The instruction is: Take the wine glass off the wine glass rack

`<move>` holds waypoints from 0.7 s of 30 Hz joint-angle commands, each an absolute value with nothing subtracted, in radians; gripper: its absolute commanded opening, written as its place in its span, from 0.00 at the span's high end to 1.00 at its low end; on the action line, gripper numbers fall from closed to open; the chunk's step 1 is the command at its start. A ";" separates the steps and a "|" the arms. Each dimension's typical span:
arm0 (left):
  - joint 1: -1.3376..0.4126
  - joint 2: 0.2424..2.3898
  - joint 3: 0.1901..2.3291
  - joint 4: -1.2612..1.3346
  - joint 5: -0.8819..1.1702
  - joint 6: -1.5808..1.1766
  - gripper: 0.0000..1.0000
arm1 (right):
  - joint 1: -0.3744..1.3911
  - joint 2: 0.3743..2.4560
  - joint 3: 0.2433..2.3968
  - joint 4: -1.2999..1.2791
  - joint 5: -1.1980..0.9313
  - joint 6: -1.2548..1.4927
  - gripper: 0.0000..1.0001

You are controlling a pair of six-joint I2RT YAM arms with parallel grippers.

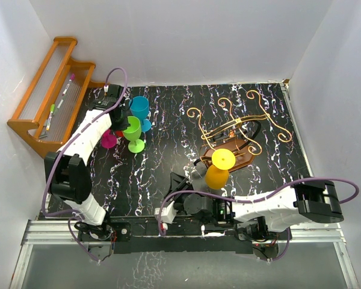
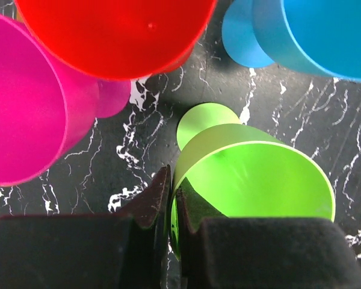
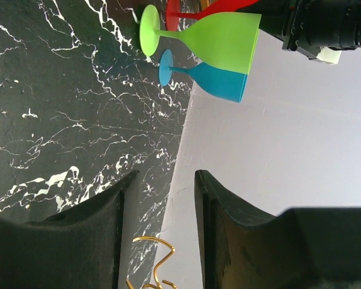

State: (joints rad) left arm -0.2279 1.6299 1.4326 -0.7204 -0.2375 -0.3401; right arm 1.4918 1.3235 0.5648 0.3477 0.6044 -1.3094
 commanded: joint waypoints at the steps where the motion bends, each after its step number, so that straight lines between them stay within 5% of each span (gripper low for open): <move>1: -0.214 1.649 1.501 -0.688 -0.293 -0.333 1.00 | 1.496 1.290 0.603 0.357 0.627 -1.244 0.58; 8: -0.212 1.683 1.526 -0.663 -0.293 -0.345 1.00 | 1.497 1.263 0.601 0.354 0.652 -1.226 0.58; 21: -0.212 1.683 1.545 -0.673 -0.284 -0.348 0.72 | 1.497 1.262 0.619 0.354 0.661 -1.203 0.58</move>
State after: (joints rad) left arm -0.2173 1.6985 1.5085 -0.6590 -0.2737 -0.3473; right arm 1.4921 1.2884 0.5667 0.3138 0.6380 -1.2308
